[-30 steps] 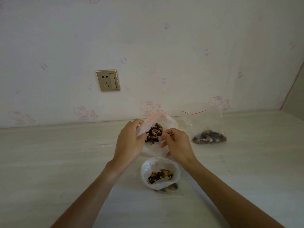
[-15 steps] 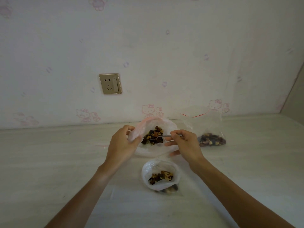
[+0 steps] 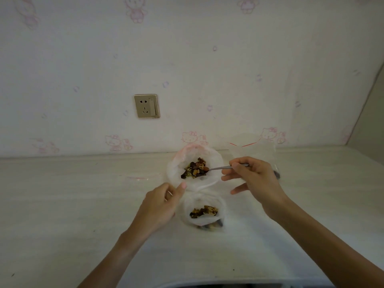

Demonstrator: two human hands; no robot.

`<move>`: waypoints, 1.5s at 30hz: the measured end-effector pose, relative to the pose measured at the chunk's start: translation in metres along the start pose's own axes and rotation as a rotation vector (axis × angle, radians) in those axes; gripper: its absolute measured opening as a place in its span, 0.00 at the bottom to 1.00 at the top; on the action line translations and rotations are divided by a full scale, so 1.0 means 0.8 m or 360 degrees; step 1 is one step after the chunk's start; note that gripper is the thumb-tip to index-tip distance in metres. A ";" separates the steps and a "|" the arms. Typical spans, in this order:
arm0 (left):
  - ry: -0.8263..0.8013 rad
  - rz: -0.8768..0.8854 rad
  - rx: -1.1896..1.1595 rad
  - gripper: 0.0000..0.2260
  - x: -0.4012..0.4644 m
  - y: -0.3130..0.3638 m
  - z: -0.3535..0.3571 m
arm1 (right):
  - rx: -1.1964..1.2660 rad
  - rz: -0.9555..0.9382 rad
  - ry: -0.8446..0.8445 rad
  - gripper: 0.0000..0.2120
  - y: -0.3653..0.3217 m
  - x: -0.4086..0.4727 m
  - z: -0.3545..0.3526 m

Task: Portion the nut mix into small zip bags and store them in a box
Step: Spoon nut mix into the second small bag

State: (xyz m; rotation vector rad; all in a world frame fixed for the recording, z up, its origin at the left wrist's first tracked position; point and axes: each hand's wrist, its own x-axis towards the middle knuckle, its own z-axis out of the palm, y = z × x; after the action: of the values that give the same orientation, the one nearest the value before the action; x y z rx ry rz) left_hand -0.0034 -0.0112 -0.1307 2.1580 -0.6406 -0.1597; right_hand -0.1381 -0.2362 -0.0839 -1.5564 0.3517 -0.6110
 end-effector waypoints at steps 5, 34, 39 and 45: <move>-0.0144 -0.0100 -0.0136 0.14 -0.025 0.012 0.007 | -0.0010 0.0061 -0.0075 0.06 -0.006 -0.044 -0.014; 0.0058 -0.0032 -0.0359 0.12 -0.031 0.009 0.012 | -0.0912 -0.0636 -0.0344 0.06 0.008 -0.079 -0.016; 0.0140 -0.0030 -0.0235 0.15 -0.013 0.003 0.004 | -0.0068 -0.0146 0.0040 0.07 0.015 -0.061 -0.010; 0.0297 -0.0171 -0.0206 0.21 0.025 -0.006 0.000 | 0.0204 0.0187 0.0262 0.07 0.021 -0.023 0.001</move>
State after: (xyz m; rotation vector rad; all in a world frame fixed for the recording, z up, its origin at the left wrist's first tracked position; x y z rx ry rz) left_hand 0.0158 -0.0188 -0.1317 2.0535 -0.3967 -0.0542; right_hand -0.1501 -0.2267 -0.1035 -1.3567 0.5151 -0.6588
